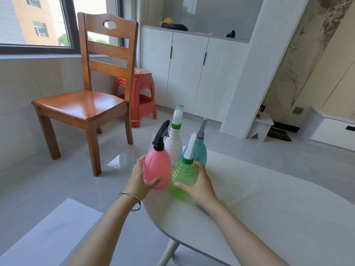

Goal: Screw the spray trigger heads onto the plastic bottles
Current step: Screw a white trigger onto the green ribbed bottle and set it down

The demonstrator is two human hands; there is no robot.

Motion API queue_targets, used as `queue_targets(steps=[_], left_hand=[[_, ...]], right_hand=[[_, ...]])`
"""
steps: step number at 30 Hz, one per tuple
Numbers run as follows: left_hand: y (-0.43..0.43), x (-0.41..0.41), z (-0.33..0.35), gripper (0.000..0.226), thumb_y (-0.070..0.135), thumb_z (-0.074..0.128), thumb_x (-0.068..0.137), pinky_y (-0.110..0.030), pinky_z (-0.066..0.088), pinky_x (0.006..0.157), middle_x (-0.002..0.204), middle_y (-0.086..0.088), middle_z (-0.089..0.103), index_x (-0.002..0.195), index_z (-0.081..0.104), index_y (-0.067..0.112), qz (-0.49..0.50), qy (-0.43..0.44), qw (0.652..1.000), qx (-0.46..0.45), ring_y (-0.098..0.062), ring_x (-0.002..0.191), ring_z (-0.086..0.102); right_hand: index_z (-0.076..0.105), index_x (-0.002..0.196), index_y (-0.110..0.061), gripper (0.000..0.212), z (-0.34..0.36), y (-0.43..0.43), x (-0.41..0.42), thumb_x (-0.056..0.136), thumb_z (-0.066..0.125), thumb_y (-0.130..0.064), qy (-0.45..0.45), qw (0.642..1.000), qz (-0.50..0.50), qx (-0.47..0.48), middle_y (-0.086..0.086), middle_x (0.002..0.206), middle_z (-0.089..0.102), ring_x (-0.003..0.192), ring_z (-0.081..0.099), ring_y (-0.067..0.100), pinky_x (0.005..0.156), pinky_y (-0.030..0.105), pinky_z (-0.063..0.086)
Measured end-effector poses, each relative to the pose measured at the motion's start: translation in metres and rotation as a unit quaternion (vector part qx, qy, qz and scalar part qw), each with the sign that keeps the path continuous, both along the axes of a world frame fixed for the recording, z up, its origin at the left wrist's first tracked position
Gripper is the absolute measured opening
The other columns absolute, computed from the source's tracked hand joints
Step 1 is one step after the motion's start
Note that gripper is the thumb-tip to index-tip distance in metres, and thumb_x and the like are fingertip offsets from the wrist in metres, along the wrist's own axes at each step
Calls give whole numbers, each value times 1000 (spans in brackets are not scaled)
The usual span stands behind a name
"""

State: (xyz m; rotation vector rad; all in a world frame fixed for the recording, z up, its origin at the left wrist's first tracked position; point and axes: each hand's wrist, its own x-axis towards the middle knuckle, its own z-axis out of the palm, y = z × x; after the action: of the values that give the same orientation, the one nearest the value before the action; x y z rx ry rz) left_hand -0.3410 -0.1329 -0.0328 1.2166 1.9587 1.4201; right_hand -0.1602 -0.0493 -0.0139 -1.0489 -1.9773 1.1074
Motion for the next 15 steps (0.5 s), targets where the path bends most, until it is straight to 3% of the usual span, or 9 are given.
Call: queue_targets(steps=[6, 15], left_hand=[[2, 1, -2, 85, 16, 78, 74, -51, 42, 102, 141, -7, 40, 142, 27, 15, -17, -6, 1000, 10, -31, 126, 44], [3, 4, -2, 85, 19, 77, 75, -50, 40, 104, 143, -5, 38, 143, 26, 16, -12, 4, 1000, -9, -29, 130, 42]], right_hand=[[38, 120, -33, 74, -4, -1, 3, 61, 84, -32, 2, 1000, -15, 9, -9, 117, 53, 106, 51, 8, 85, 18, 36], [42, 121, -37, 73, -6, -1, 9, 61, 84, -32, 18, 1000, -8, 15, -10, 120, 57, 113, 53, 8, 98, 28, 43]])
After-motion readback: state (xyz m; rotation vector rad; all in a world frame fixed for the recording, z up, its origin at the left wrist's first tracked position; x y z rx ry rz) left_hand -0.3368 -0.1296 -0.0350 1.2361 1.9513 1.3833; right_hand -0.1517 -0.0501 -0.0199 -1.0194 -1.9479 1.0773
